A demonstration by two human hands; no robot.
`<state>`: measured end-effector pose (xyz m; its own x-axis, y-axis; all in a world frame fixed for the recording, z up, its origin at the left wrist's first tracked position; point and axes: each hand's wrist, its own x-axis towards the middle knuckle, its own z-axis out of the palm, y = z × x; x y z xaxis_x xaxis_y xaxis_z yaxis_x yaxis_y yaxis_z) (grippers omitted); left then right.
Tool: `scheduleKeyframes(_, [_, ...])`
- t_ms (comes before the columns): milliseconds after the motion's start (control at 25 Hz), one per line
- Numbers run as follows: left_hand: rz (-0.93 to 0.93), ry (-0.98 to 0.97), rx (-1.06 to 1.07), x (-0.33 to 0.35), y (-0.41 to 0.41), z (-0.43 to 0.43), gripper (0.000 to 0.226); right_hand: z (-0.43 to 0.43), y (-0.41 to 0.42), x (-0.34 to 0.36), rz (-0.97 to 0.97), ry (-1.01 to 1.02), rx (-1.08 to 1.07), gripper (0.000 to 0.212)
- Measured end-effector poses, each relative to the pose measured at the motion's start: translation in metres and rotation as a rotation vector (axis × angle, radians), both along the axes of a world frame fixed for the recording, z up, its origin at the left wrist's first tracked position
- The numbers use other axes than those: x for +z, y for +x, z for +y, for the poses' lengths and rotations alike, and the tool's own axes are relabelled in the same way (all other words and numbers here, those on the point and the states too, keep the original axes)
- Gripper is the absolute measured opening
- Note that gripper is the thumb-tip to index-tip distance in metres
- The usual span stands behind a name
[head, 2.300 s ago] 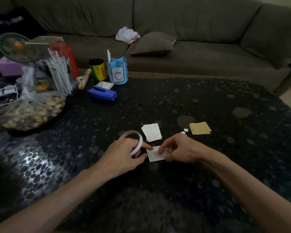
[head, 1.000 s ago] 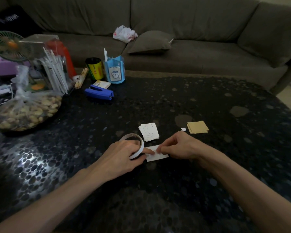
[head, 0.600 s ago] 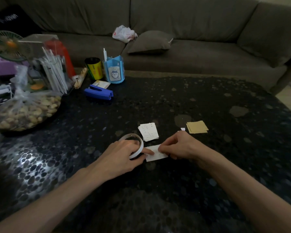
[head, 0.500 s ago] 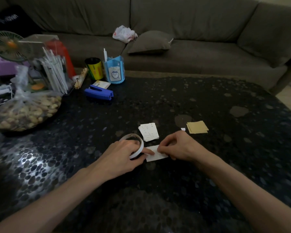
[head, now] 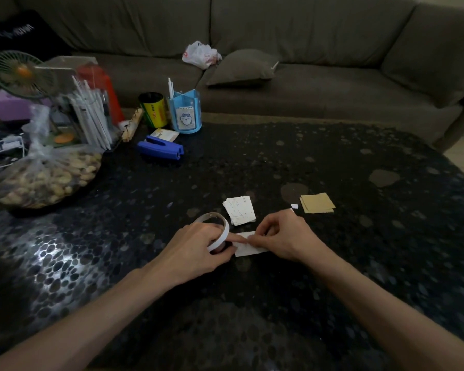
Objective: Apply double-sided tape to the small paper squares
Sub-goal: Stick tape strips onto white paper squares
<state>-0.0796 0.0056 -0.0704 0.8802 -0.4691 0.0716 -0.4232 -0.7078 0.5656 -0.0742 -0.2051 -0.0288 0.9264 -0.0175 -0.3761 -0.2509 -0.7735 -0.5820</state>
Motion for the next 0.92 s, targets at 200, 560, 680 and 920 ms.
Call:
scheduleKeyframes(200, [-0.084,0.113,0.000,0.005,-0.001,0.000,0.026,-0.001,0.001,0.000,0.029,0.026,-0.006,0.012])
scheduleKeyframes(560, [-0.049,0.048,0.057,0.006,-0.003,-0.004,0.022,-0.007,0.002,0.000,0.050,0.081,-0.027,0.013])
scheduleKeyframes(680, [0.003,-0.007,0.158,0.006,-0.004,-0.010,0.020,-0.009,0.003,0.000,0.074,0.097,-0.023,0.012])
scheduleKeyframes(920, [0.093,-0.068,0.172,0.010,-0.001,-0.011,0.019,-0.006,0.002,0.000,0.055,0.050,-0.020,0.019])
